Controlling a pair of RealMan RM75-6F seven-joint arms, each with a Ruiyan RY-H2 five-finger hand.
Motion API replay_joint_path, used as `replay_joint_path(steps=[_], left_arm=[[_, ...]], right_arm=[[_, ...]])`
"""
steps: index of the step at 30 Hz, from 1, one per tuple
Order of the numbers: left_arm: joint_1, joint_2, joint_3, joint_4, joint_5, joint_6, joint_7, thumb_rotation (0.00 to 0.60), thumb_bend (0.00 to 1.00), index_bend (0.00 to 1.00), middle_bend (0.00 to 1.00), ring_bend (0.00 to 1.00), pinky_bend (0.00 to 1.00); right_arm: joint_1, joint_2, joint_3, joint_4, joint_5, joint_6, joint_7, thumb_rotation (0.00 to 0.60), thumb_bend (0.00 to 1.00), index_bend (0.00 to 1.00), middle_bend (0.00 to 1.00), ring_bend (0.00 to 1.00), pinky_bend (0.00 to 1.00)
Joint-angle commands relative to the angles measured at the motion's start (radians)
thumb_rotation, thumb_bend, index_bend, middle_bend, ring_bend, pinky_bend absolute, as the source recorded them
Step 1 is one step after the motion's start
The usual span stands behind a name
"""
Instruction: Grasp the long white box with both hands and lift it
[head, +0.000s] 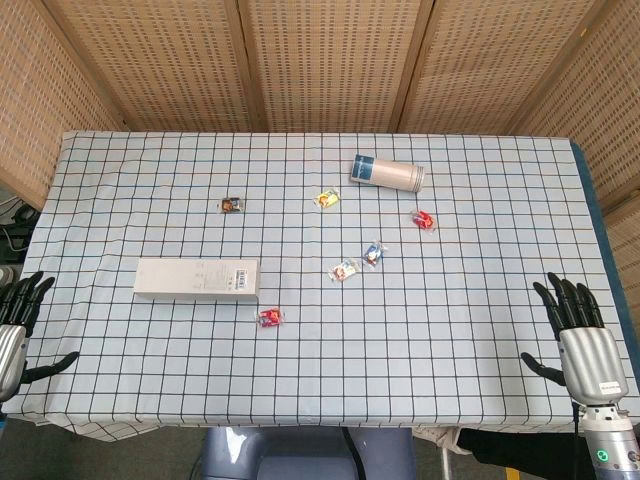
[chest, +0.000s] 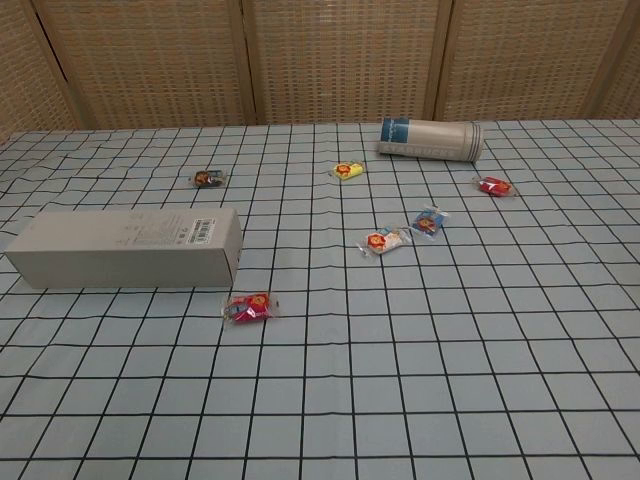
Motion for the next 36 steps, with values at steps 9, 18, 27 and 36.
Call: replay_joint_path(steps=[9,18,27,36], left_arm=[[-0.021,-0.007,-0.004,0.007,-0.006,-0.037,0.012,0.600,0.00,0.00,0.00,0.00,0.00],[-0.217,-0.062,-0.085,0.015,-0.136,-0.334,0.114,0.600,0.00,0.00,0.00,0.00,0.00],[-0.417,-0.207,-0.133,0.238,-0.241,-0.616,0.112,0.600,0.00,0.00,0.00,0.00,0.00],[-0.494,-0.312,-0.127,0.419,-0.251,-0.712,0.038,0.600,0.00,0.00,0.00,0.00,0.00]], right_arm=[[0.003,-0.003,-0.001,-0.002,0.001,-0.007,-0.008,0.600,0.00,0.00,0.00,0.00,0.00],[0.011,-0.011,0.011,0.006,0.034,-0.029,-0.019,0.600,0.00,0.00,0.00,0.00,0.00],[0.023,-0.026,0.026,0.020,0.076,-0.057,-0.047,0.600,0.00,0.00,0.00,0.00,0.00],[0.027,-0.031,0.033,0.030,0.099,-0.067,-0.052,0.600,0.00,0.00,0.00,0.00,0.00]])
